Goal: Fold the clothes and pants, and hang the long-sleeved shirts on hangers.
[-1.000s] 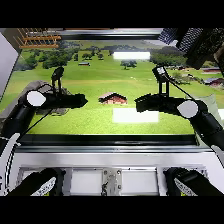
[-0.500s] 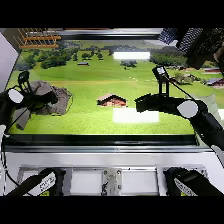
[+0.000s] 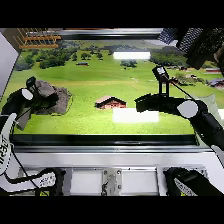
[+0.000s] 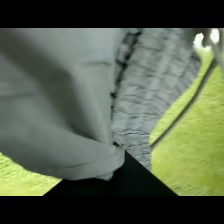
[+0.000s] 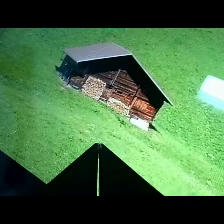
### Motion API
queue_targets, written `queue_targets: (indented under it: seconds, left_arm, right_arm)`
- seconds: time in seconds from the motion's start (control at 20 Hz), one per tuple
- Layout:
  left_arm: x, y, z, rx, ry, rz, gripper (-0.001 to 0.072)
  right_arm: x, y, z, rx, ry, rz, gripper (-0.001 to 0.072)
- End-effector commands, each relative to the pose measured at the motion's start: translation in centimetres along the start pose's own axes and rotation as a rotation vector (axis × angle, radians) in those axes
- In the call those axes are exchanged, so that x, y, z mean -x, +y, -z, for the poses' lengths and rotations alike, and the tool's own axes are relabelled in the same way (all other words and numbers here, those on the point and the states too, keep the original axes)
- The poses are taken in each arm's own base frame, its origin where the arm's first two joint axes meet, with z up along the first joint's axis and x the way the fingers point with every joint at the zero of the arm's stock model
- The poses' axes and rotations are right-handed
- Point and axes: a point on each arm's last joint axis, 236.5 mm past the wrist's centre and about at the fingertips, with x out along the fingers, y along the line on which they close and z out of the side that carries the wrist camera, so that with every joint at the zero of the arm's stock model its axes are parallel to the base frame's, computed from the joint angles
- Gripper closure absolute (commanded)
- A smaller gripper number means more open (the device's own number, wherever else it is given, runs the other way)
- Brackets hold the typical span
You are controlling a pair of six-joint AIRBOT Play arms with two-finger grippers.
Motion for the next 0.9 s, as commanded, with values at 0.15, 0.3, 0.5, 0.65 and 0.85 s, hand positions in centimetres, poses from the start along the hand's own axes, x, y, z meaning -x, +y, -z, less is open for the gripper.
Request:
queue_targets:
  seconds: [0.15,0.3,0.5,0.65,0.85]
  left_arm:
    - [2.8,-17.0,3.1,-0.349,0.006,0.172,0.0703]
    - [5.3,-26.8,8.8,-0.569,-0.002,0.298,0.0703]
    - [8.8,-34.7,15.3,-0.764,-0.034,0.432,0.0703]
    - [9.2,-34.9,15.9,-0.778,-0.019,0.433,0.0480]
    - [9.2,-28.8,11.4,-0.628,0.024,0.331,0.0028]
  right_arm:
    - [0.0,0.1,-0.3,-0.008,-0.011,-0.004,0.0680]
    - [0.0,0.5,-0.6,-0.029,-0.026,-0.019,0.0680]
    - [1.2,-1.7,-1.6,-0.014,-0.058,0.048,0.0682]
    - [4.9,-8.7,-2.4,-0.177,-0.119,0.239,0.0682]
    - [8.1,-13.4,0.1,-0.288,-0.060,0.344,0.0683]
